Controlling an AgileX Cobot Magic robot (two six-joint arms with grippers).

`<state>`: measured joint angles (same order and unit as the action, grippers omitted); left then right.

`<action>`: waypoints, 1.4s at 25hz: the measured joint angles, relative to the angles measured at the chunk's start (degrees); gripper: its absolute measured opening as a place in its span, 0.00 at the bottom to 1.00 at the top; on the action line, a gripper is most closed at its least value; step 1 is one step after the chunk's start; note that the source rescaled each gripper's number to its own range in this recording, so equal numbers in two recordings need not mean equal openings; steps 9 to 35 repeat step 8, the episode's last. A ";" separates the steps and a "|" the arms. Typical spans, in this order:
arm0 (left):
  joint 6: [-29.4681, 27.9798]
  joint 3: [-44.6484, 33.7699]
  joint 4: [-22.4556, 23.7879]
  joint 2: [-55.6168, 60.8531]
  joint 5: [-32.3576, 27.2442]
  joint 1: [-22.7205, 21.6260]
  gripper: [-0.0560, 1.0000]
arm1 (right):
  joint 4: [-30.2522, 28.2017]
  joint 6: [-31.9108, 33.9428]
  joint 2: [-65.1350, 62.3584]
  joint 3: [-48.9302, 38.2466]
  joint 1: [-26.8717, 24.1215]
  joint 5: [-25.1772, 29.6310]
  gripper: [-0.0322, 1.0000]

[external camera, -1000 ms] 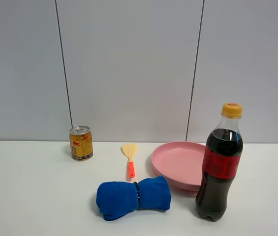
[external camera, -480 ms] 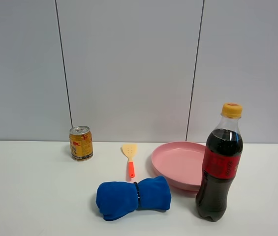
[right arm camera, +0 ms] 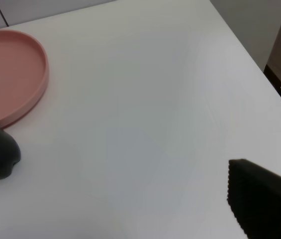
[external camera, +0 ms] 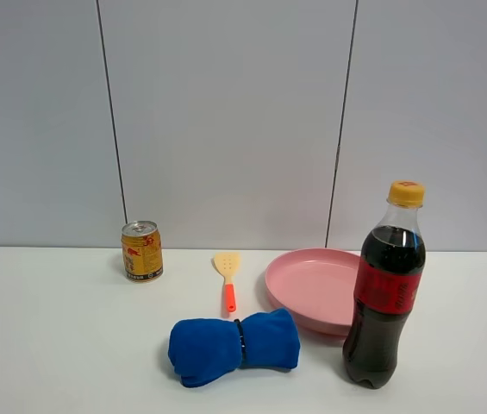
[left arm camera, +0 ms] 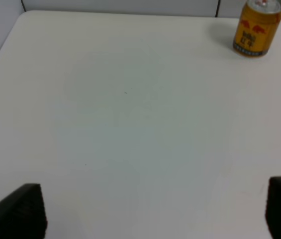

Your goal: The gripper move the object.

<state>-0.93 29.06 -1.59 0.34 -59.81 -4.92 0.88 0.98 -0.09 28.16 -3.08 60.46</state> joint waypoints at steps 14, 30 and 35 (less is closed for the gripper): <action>0.00 0.00 0.00 0.00 0.00 0.00 0.95 | 0.00 0.00 0.00 0.00 0.00 0.00 1.00; 0.00 0.00 0.00 0.00 0.00 0.00 0.95 | 0.00 0.00 0.00 0.00 0.00 0.00 1.00; 0.00 0.00 0.00 0.00 0.00 0.00 0.95 | 0.00 0.00 0.00 0.00 0.00 0.00 1.00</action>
